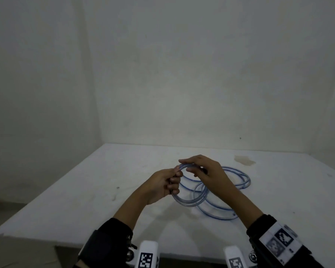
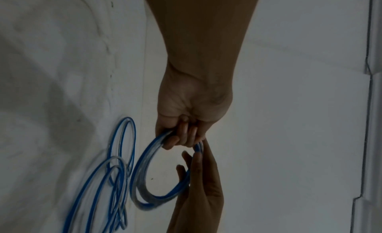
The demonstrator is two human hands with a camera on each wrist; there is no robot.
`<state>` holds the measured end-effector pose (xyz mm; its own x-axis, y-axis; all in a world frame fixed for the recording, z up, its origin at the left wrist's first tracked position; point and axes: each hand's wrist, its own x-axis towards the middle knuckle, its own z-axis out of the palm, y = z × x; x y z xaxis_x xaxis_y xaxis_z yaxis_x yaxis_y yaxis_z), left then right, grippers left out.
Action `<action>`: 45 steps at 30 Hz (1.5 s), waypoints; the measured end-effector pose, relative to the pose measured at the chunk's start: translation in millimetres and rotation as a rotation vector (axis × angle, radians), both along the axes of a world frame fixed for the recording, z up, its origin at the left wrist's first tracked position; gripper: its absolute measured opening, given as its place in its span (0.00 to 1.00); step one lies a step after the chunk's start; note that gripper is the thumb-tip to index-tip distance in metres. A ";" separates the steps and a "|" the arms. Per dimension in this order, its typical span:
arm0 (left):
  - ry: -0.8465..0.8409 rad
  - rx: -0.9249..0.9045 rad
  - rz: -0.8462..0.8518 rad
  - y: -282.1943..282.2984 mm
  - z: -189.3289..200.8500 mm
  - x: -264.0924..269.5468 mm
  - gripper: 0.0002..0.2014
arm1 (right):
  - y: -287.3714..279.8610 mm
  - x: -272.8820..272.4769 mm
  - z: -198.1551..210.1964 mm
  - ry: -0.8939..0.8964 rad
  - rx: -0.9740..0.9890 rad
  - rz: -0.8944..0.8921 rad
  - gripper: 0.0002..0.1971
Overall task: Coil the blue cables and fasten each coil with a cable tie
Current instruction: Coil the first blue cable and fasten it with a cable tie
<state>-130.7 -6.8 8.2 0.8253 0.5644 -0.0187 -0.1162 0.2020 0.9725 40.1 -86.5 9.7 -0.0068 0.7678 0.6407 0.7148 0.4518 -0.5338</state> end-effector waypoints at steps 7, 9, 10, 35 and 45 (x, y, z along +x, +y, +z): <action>0.036 -0.084 -0.093 6.3 -4.7 -30.1 0.15 | 9.7 -24.9 -11.6 0.104 0.025 0.043 0.15; 0.045 -0.158 -0.091 12.8 -3.7 -37.9 0.21 | 18.6 -30.9 -11.6 0.167 -0.028 0.068 0.16; 0.032 -0.204 -0.109 15.5 -2.3 -42.1 0.22 | 23.5 -34.0 -10.5 0.176 -0.039 0.075 0.17; 0.034 -0.017 0.340 70.9 6.8 -107.6 0.17 | 99.7 -100.7 -59.0 -0.339 -0.607 0.056 0.19; 0.066 0.019 0.335 67.1 4.9 -105.3 0.17 | 113.6 -83.7 -71.5 -0.340 -0.599 -0.058 0.12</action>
